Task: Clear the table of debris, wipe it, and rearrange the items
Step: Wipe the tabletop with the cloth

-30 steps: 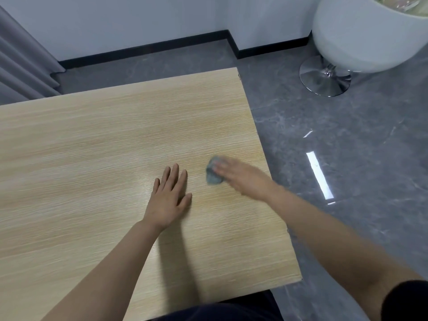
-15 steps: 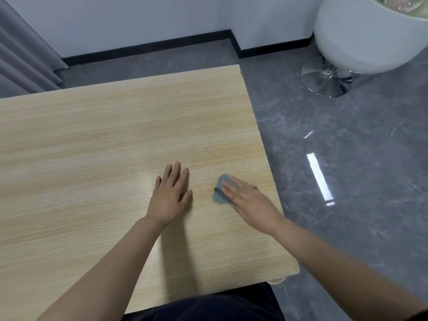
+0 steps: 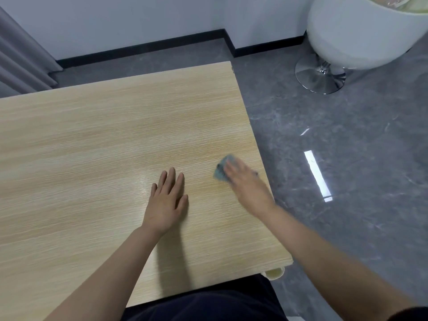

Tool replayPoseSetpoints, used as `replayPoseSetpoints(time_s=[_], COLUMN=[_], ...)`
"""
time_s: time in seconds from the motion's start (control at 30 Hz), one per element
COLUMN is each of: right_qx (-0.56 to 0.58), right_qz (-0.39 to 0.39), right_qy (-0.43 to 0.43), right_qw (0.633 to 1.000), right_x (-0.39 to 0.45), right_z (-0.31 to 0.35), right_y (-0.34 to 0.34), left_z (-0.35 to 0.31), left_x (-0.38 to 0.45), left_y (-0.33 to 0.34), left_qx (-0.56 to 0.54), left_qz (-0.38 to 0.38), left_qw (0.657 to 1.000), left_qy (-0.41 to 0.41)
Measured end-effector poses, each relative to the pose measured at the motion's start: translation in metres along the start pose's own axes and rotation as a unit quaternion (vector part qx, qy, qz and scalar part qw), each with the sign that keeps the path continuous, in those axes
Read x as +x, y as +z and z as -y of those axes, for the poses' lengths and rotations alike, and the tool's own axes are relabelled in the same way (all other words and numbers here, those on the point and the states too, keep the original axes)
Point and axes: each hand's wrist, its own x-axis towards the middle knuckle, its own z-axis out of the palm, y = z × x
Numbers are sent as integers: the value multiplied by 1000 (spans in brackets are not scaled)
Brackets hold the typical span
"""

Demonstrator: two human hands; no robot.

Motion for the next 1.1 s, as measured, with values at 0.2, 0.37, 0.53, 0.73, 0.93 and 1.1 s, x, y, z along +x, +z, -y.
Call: replayPoseSetpoints(time_s=[0.2,0.37,0.53,0.73,0.93,1.1], right_qx=[25,47,48,-15,49,97], right_qz=[115,61,-7,59,76,10], right_qy=[-186,66,119,-187,-37,33], right_qw=[975,995,992,980,995,995], right_x=[-20,23,5,-56,-10,-23], right_z=[-6,-61,-33,-2,-49,-31], right_y=[-19,-29,-11,7,-27,-17], left_z=[0,-1,1,4,5,1], left_x=[-2,-3,-9,-23,-35,-45], left_y=[2,3,5,10,14,20], left_qx=[6,-6,-8,3,7,3], left_qz=[-16,-20,-22,-10,-6,-13], left_qw=[1000,1000,1000,1000,1000,1000], left_qy=[6,0,4,12,13,7])
